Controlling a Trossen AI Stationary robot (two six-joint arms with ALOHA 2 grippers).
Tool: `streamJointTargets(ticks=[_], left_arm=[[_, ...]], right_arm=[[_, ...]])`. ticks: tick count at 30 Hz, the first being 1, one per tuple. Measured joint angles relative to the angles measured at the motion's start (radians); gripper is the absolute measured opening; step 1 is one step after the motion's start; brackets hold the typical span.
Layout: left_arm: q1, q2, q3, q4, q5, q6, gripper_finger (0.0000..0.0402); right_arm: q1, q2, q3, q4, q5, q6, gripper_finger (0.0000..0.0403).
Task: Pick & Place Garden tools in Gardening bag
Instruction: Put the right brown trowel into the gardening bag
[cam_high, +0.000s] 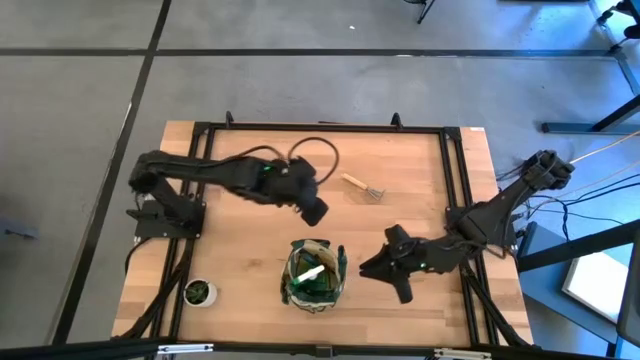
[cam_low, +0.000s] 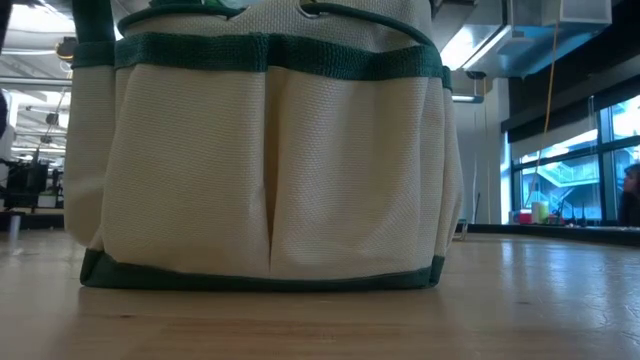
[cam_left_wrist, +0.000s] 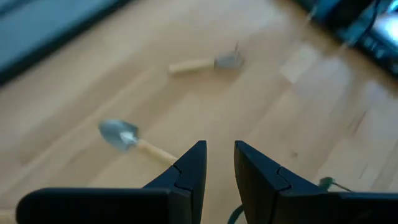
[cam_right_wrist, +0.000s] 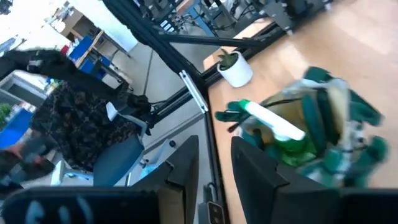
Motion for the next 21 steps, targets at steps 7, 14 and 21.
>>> streamJointTargets(ticks=[7,14,21], left_arm=[[0.101,0.117,0.0,0.085,0.185,0.071,0.0077],[0.189,0.154,-0.001,0.081,0.303,-0.035,0.0077],[0.233,0.173,0.001,-0.086,0.304,-0.282,0.0077]], right_arm=[[-0.009,-0.212,-0.187,0.018,0.006,0.051,0.0092],[-0.086,-0.481,-0.362,0.0,-0.104,0.167,0.0091],[-0.224,-0.676,-0.44,-0.212,-0.2,0.295,0.0091]])
